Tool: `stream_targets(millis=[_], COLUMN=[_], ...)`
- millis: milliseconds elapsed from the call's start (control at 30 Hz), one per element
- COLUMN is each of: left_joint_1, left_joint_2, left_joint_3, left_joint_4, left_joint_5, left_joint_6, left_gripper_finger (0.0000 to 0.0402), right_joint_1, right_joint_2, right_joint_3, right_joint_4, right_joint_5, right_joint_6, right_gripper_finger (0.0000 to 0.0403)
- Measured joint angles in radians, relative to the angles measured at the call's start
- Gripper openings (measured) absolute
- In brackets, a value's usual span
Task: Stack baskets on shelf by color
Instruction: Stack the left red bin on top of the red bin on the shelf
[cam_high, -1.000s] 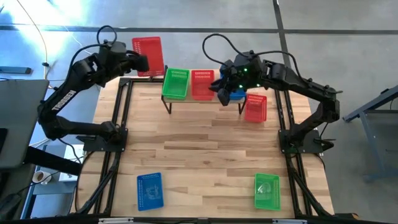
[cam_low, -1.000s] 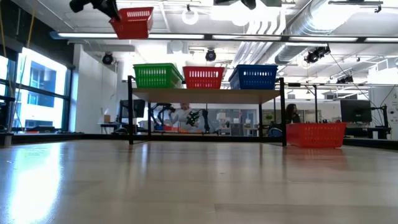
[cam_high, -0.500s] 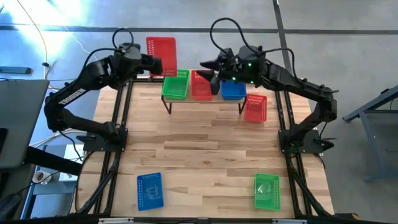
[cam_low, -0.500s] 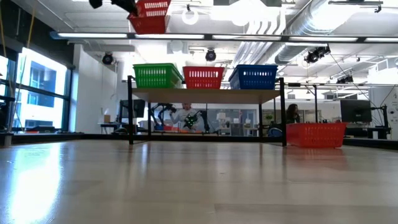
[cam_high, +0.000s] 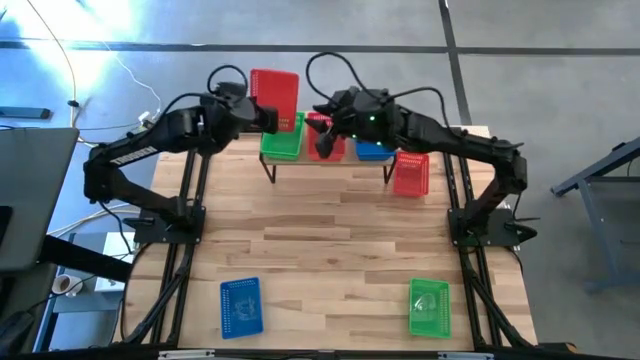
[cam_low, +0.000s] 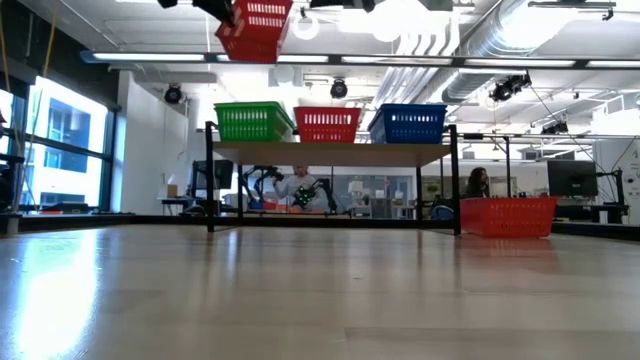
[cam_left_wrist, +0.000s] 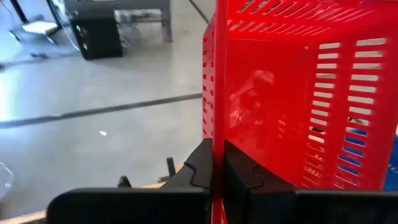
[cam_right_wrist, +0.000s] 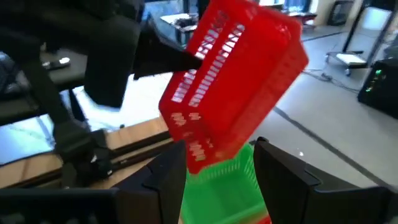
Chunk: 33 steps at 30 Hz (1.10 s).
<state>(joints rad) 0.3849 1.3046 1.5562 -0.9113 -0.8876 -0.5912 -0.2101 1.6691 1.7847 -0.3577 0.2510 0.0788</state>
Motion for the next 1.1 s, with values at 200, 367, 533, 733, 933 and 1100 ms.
stream_targets(millis=[200,367,533,733,933,1100], left_joint_1=[-0.035,-0.054,-0.072,-0.094,-0.126,-0.132], left_joint_2=[0.036,0.062,0.078,0.074,0.072,0.072], left_joint_3=[0.0,0.0,-0.001,-0.001,-0.001,-0.001], left_joint_4=[0.0,0.0,0.002,0.039,0.117,0.122], left_joint_5=[-0.043,-0.042,-0.042,-0.043,-0.041,-0.048], left_joint_6=[0.009,0.008,0.004,0.004,0.076,0.095], left_gripper_finger=[0.0001,0.0001,0.0001,0.0001,0.0001,0.0001], right_joint_1=[0.017,0.021,0.021,0.007,-0.014,-0.014], right_joint_2=[0.045,0.064,0.074,0.074,0.074,0.074], right_joint_3=[0.0,0.0,0.0,0.0,0.0,0.0], right_joint_4=[0.003,0.016,0.017,0.002,-0.002,-0.009], right_joint_5=[0.077,0.091,0.159,0.183,0.116,0.12], right_joint_6=[0.043,0.076,0.082,0.127,0.186,0.192], right_gripper_finger=[0.0171,0.0171,0.0171,0.0171,0.0152,0.0074])
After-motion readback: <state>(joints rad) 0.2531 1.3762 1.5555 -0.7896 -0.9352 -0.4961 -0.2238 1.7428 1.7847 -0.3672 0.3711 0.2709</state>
